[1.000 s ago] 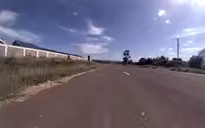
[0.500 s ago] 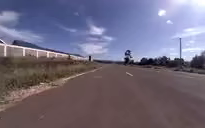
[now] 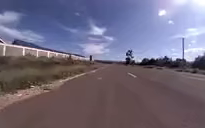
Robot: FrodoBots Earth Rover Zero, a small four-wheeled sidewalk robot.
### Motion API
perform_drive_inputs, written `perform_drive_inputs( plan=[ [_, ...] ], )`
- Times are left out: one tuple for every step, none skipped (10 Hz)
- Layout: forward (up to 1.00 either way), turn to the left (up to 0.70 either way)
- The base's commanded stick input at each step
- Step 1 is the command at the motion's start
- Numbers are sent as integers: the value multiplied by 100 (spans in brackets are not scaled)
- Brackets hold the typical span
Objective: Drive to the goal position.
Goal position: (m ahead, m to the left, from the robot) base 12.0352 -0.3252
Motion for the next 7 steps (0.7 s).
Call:
perform_drive_inputs(
  plan=[
    [97,0],
    [98,-26],
    [98,-38],
    [98,-19],
    [98,0],
    [98,0],
    [91,0]
  ],
)
